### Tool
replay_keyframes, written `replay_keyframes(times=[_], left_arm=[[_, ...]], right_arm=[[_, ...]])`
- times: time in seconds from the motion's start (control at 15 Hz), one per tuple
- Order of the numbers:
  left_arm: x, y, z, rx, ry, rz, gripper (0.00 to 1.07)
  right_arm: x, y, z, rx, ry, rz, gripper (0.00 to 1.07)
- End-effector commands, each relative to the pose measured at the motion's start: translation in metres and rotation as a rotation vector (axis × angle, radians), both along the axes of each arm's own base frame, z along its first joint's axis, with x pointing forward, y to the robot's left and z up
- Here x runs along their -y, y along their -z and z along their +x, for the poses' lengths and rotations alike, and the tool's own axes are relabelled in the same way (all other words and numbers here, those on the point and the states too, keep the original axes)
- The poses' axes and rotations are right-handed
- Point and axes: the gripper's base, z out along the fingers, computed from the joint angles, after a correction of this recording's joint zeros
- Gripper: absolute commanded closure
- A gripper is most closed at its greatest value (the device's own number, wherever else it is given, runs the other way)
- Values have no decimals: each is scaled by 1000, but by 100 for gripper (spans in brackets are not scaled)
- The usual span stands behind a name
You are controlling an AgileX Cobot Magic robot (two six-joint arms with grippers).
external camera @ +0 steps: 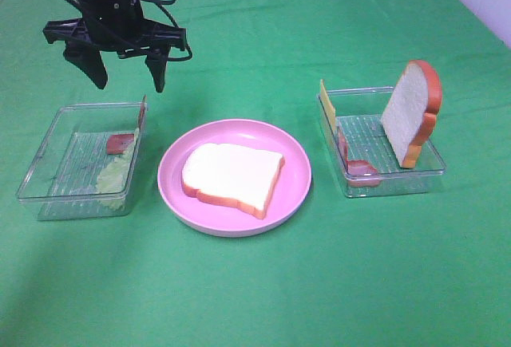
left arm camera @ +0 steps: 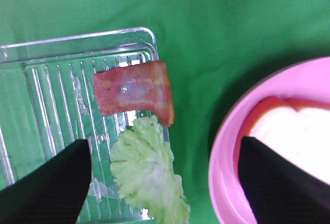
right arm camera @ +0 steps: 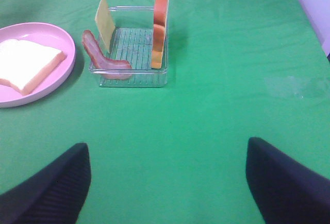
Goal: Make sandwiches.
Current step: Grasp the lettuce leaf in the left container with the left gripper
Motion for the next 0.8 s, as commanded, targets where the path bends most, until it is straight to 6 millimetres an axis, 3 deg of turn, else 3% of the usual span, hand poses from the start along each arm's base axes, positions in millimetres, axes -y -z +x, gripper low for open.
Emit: replay_keyframes(times=[0.07,0.4,0.8], left_arm=[[0,3,-8,-82,-29,4,33],[-4,22,-16,-148,-32,39,33],[-8,34,-10,-122,-54,90,33]], right_arm=[[0,0,-1,10,0,-12,29],[0,0,-1,10,0,-12,29],[0,0,-1,10,0,-12,29]])
